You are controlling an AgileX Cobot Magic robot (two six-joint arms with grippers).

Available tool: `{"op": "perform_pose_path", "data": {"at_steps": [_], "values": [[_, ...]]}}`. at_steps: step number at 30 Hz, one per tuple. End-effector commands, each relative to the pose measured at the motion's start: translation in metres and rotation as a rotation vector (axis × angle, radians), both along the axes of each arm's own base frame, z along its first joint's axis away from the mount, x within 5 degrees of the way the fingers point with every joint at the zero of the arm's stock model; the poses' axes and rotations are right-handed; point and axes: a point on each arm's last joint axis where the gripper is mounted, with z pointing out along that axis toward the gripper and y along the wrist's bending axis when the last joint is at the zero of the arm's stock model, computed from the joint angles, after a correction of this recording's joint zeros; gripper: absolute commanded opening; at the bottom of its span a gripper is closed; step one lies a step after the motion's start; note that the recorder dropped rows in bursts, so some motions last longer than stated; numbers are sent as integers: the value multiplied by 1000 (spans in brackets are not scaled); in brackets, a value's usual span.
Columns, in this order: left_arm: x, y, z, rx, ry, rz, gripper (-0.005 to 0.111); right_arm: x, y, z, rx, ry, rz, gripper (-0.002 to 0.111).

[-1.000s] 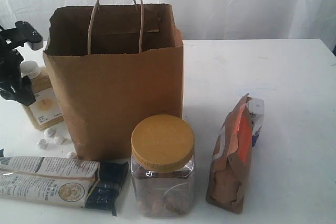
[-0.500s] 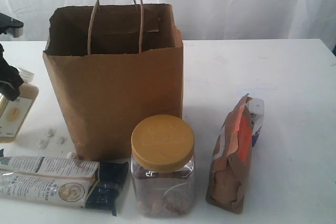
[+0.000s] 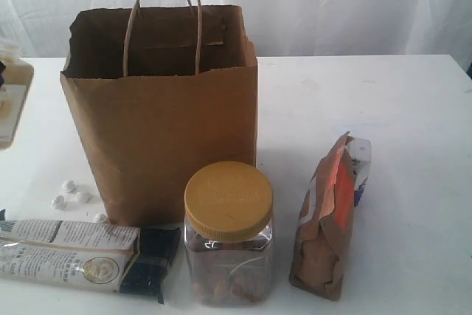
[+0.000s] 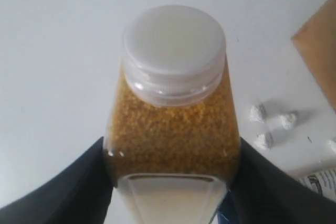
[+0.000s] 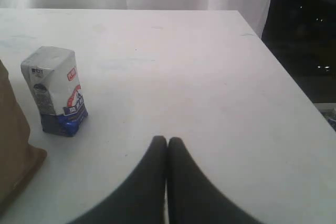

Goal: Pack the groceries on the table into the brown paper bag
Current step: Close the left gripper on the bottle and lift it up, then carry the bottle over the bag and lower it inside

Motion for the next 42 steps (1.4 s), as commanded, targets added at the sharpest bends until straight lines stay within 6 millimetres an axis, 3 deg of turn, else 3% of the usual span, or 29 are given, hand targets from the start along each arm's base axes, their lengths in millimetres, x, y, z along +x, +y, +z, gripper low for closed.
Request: {"op": "perform_pose_path", "data": {"at_steps": [1, 5, 11, 16, 19, 24, 31, 42], "values": [[-17, 2, 53, 11, -239, -5, 0, 0, -1, 1, -3, -8, -9, 0], [-29, -11, 104, -194, -419, -13, 0, 0, -1, 1, -3, -8, -9, 0], [-38, -25, 146, -432, -541, -49, 0, 0, -1, 1, -3, -8, -9, 0], [-49, -52, 170, -700, -622, -310, 0, 0, -1, 1, -3, -8, -9, 0], [-54, -64, 176, -762, -673, -509, 0, 0, -1, 1, -3, -8, -9, 0], [-51, -73, 170, -743, -674, -708, 0, 0, -1, 1, -3, -8, -9, 0], [-32, -79, 141, -762, -487, -791, 0, 0, -1, 1, -3, -8, -9, 0], [-16, -83, 114, -808, -318, -857, 0, 0, -1, 1, -3, -8, -9, 0]]}}
